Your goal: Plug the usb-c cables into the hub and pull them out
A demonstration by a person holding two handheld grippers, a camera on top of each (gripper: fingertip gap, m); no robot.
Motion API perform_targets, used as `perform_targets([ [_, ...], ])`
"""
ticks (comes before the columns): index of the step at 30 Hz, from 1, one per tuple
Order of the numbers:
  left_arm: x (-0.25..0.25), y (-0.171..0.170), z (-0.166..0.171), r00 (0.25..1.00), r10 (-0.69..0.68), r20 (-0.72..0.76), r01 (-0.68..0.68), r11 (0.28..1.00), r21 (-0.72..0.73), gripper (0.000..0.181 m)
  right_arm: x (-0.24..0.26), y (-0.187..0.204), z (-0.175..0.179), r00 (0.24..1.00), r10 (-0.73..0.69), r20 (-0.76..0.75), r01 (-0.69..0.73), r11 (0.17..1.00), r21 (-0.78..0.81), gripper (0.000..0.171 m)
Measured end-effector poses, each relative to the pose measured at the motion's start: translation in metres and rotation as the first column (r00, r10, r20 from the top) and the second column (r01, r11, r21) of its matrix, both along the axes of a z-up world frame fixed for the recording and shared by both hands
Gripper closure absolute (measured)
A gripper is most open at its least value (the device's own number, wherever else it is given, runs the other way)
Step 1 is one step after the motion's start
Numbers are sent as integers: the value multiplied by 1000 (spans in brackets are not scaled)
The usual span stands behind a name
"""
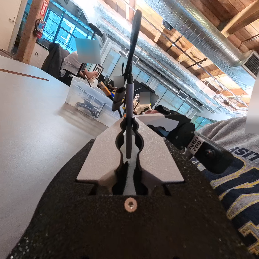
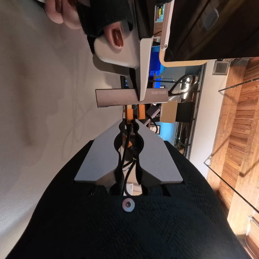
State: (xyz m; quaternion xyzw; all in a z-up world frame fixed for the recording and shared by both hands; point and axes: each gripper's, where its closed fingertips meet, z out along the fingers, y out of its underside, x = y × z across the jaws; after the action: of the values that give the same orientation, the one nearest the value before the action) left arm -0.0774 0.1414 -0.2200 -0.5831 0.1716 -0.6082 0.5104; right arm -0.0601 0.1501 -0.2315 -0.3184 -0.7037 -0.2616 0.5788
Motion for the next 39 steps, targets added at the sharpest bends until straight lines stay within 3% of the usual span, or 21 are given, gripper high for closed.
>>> perform_targets([
  [11,1,5,-5,1000,18,-23,-19,999,-28,174,-4,1,-6,1000,-15,9,15,1000,-4,162],
  [18,6,17,-25,991,48,-125,-66,987,-144,175,-2,10,-30,993,-88,-83,68,973,-223,162],
  [25,8,36,-66,953,44,-299,-154,923,-354,173,-1,20,-70,977,-183,-111,100,848,-521,162],
  [29,7,32,-78,952,-21,-307,-125,885,-449,157,-3,22,-84,977,-190,-101,99,815,-570,161],
  [33,-1,30,-89,942,-27,-335,-155,850,-504,172,-8,19,-90,978,-179,-104,88,816,-571,161],
  [39,1,25,-91,923,-36,-382,-158,872,-464,173,-9,16,-94,968,-208,-142,73,772,-632,161],
])
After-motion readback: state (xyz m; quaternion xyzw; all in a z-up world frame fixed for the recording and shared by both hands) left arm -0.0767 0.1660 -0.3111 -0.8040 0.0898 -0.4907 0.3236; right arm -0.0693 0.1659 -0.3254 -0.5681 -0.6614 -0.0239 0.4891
